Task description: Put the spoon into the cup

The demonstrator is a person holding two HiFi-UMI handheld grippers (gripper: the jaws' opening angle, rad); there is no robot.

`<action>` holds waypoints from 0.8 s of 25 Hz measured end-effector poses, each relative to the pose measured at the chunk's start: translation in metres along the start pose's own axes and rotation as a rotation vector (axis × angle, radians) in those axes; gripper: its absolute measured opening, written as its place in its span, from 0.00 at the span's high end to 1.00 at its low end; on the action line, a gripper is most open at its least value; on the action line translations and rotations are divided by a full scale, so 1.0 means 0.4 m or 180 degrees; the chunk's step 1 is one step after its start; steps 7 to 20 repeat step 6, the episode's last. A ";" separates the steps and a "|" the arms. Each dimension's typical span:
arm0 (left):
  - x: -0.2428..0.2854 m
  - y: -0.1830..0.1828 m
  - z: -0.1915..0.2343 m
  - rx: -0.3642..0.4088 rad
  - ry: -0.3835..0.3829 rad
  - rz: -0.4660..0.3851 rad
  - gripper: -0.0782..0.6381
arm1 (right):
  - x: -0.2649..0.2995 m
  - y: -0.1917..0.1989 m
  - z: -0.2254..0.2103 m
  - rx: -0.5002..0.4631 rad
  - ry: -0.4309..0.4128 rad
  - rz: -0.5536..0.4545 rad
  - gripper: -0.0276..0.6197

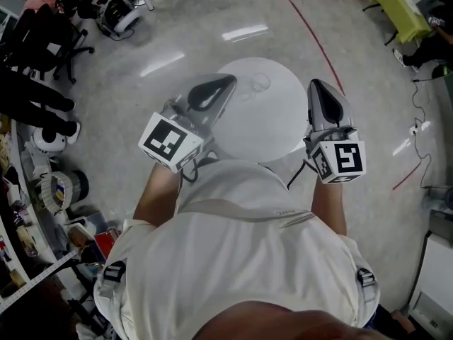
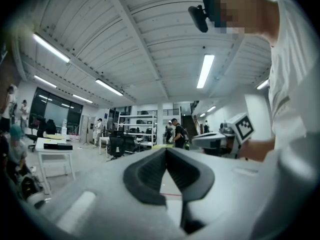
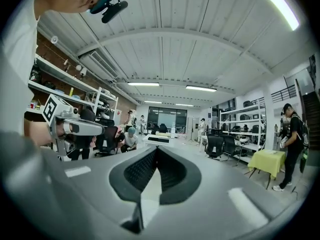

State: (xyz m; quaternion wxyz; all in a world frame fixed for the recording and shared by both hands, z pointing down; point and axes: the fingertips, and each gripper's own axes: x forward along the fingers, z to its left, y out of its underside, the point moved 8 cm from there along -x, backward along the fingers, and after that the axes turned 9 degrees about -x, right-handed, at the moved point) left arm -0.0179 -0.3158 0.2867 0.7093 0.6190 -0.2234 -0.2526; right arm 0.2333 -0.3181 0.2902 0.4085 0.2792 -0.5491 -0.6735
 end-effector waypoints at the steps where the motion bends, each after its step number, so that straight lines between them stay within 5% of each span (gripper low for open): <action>1: 0.002 -0.001 0.001 0.0002 0.0004 -0.0002 0.89 | 0.004 0.000 0.001 -0.0020 -0.0013 0.0010 0.95; 20: 0.007 -0.010 0.007 -0.0014 -0.0009 0.0014 0.89 | 0.014 -0.005 0.002 -0.0046 -0.0040 0.0031 0.95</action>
